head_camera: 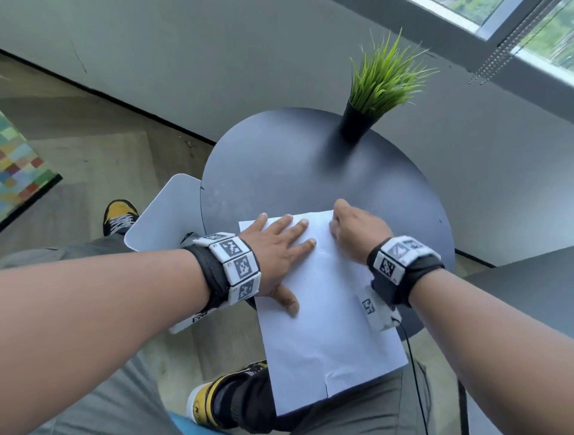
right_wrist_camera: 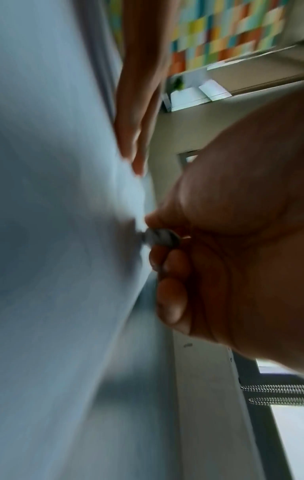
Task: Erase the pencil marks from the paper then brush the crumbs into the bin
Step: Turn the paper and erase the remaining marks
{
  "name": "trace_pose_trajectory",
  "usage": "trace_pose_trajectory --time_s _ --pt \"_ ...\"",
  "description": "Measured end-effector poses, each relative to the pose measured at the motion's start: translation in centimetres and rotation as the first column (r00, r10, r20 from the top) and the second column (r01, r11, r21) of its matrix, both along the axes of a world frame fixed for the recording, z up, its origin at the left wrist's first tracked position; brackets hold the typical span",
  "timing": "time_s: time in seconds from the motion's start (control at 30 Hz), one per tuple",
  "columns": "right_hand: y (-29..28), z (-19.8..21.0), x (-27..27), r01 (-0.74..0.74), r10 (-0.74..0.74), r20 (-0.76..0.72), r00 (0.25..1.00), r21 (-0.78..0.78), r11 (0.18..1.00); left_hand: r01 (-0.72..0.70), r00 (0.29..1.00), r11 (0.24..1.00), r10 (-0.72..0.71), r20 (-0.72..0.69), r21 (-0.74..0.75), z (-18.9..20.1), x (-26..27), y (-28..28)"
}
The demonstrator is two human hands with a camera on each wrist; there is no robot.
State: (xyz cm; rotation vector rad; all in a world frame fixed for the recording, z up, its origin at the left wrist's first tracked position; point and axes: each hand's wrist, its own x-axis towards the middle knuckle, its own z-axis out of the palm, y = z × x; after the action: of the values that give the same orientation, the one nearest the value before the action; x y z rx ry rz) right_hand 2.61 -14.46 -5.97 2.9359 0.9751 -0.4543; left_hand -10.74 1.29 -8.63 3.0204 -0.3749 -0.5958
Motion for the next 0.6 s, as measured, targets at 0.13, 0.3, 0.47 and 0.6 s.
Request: trace_pose_trajectory --time_s 0.13,0.3,0.47,0.6 --pt "-0.2 -0.4 -0.9 -0.074 0.075 -0.024 0.997 0.006 0.997 0.003 1.0 1.0 -0.004 -0.016 -0.027 -0.3 -0.1 0.2" --pt "-0.1 -0.5 0.3 -0.066 0.065 0.033 0.997 0.019 0.998 0.016 1.0 1.0 -0.017 -0.021 -0.019 -0.5 0.0 0.2" --pt "-0.3 -0.5 0.5 -0.019 0.019 0.023 1.0 0.005 1.0 0.032 0.999 0.999 -0.033 -0.023 -0.016 -0.4 0.0 0.4" --pt "-0.6 -0.1 1.0 0.036 -0.038 0.039 0.999 0.067 0.997 0.021 1.0 1.0 -0.021 -0.022 -0.013 -0.5 0.0 0.3"
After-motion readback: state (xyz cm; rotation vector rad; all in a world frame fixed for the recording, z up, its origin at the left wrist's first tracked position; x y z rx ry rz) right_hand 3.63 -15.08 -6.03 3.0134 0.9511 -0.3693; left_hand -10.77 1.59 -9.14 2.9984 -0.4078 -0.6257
